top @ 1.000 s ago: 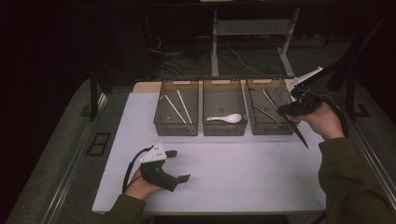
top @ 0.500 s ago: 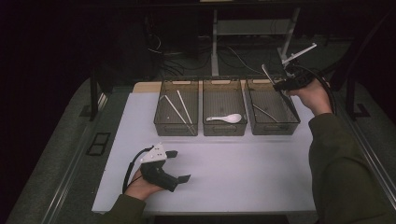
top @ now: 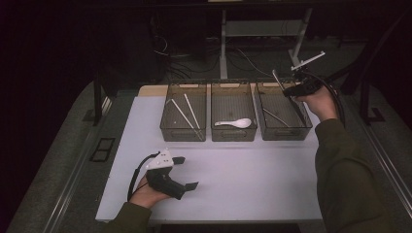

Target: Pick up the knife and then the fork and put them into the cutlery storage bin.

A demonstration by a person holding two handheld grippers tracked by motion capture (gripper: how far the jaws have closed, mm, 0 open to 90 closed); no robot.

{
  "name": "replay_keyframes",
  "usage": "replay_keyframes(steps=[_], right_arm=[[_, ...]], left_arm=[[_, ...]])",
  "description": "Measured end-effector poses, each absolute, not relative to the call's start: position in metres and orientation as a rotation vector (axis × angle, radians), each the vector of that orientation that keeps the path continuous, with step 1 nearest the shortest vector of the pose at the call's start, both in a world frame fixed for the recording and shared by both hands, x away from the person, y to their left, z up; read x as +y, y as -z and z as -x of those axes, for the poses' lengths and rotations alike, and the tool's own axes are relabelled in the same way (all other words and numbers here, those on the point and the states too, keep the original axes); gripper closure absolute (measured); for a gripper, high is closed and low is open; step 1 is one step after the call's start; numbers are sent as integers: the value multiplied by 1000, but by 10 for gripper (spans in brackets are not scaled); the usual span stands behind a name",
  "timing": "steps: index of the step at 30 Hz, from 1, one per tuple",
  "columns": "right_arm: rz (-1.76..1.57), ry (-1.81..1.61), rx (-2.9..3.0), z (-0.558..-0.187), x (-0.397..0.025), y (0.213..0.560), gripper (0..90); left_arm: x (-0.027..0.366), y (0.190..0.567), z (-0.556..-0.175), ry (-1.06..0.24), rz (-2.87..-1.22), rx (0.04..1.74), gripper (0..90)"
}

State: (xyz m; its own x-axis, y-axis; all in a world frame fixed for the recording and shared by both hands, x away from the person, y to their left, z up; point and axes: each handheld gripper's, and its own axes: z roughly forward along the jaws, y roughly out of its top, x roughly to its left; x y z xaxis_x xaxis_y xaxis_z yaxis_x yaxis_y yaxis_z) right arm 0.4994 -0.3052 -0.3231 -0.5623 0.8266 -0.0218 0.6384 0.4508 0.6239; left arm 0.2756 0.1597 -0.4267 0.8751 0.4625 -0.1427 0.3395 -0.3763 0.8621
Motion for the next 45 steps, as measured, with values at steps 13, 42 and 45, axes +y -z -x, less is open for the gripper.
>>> replay_keyframes(steps=[13,42,45], right_arm=[[-1306,-802,2417,-501,-304,356,744],[-1269,-1238,2235,-426,-313,365,264],[-1249,-1259,2207,-411,-310,366,229]], left_arm=[[160,427,-276,-148,-1998,585,0],[161,428,-278,-143,-2016,586,0],[162,427,-278,-140,-2011,592,0]])
